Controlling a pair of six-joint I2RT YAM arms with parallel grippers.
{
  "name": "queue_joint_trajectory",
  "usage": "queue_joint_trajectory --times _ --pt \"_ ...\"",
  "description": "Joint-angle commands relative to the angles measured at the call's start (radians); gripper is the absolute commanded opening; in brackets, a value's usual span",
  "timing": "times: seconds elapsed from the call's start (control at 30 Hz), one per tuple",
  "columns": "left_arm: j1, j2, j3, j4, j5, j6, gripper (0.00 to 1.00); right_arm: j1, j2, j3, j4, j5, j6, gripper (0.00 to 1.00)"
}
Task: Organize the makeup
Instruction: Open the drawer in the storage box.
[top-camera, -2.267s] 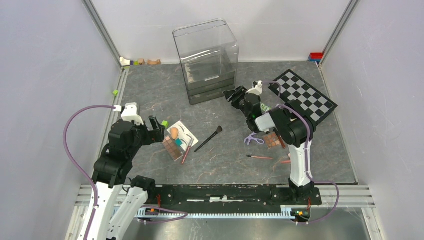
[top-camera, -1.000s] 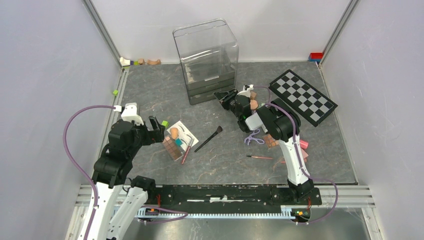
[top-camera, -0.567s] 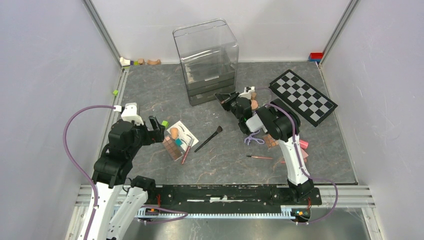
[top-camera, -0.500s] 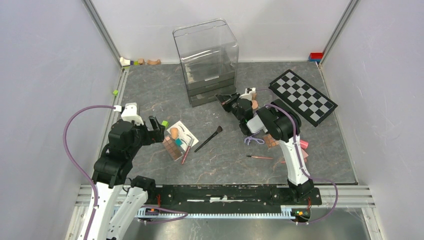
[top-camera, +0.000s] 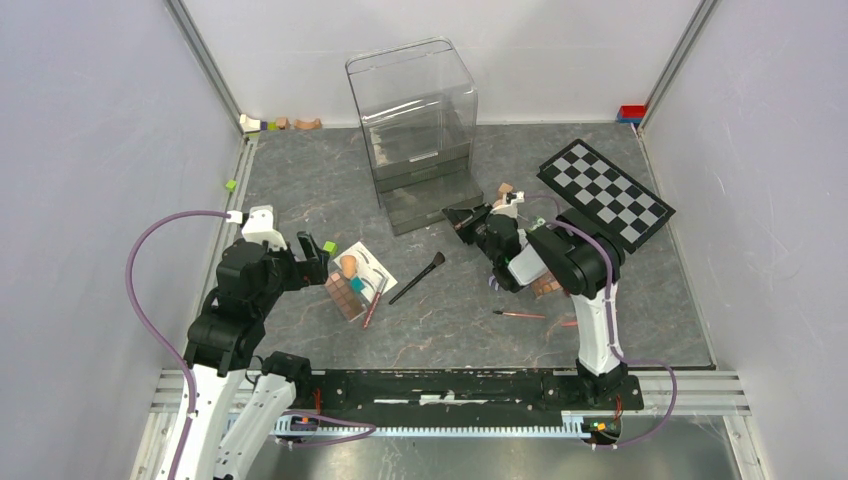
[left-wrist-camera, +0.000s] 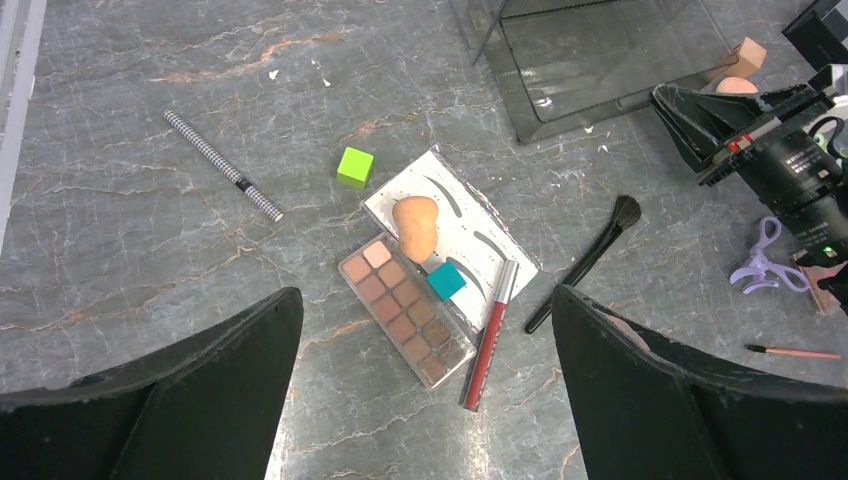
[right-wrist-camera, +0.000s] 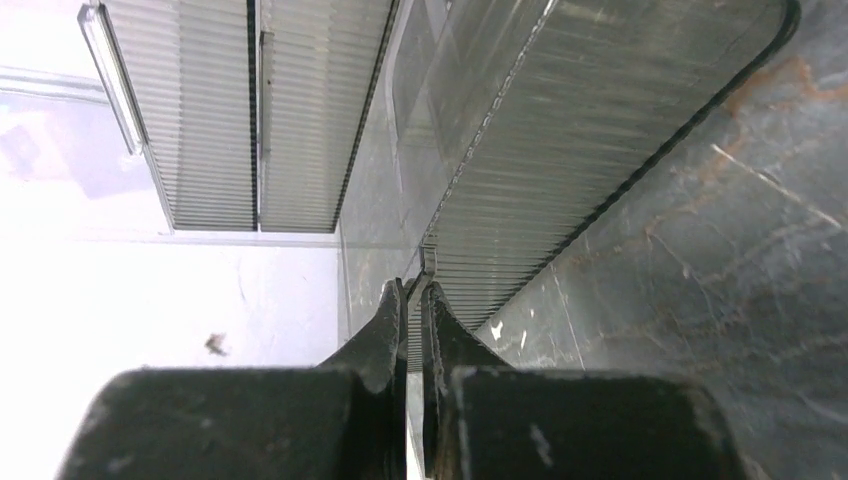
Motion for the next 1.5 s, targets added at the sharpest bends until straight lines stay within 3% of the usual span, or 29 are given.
queue_joint_trajectory --times 0.0,0.67,1.07,1.47 --pt "0.005 -0.008 0.001 0.041 -0.001 -0.004 1.00 0.014 -0.090 -0.059 -0.074 0.069 -0.108 0.00" --pt "0.006 -0.007 0.002 0.042 0.002 -0.004 1.00 0.058 -0.221 -0.261 -0.126 0.111 -0.142 0.00" --pt "0.005 -0.014 0.001 0.042 0.000 -0.004 1.00 0.067 -0.160 -0.209 -0.140 0.106 -0.137 0.03" --pt "0.005 -0.013 0.001 0.043 0.004 -0.003 1.00 0.059 -0.058 -0.159 -0.100 0.123 -0.025 0.09"
